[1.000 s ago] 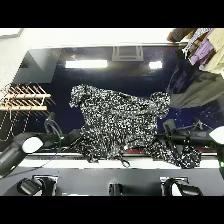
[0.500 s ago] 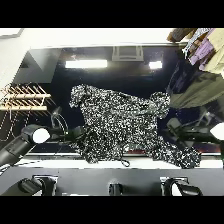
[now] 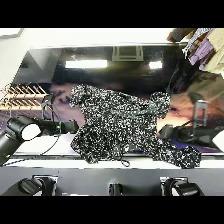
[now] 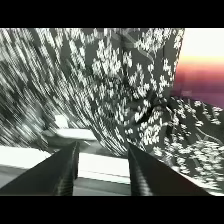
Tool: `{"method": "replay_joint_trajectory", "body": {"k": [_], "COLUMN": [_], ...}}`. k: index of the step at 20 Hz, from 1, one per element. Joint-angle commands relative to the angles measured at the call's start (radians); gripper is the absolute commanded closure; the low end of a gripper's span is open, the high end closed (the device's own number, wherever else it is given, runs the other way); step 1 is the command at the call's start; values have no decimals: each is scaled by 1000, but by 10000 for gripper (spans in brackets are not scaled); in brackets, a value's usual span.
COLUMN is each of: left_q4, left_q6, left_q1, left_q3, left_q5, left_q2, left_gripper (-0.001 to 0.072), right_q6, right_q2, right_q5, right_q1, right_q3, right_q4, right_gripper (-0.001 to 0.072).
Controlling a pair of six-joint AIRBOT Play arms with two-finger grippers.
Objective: Fold the clothes and pants, and hang the long-sleeved shirts on hangers.
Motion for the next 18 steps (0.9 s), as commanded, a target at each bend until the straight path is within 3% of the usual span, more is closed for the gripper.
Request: {"method": "replay_joint_trajectory", "body": {"k": [1,7,12,18], "left_q4": [22,23,22,22], "left_q6": [2,2,2,2], "left_q1": [-21,-22,-22,-22], "left_q3": [9,9,9,9], "left_q5": [-11,-11,-11,-11], "left_q2": [-10,-12,-16,-48], "left_gripper": [155,155,156,156], "right_q6": [105,232,229,174], "right_q2": [2,2,-11,-148], "right_q5": [-5,-109,-273,-427], "right_q1": [302,527,529,529], "right_q3": [-54,-294,-407,-417], "right_q4": [-235,-296,-339,-329], "right_gripper": [298,183,179,163]}}
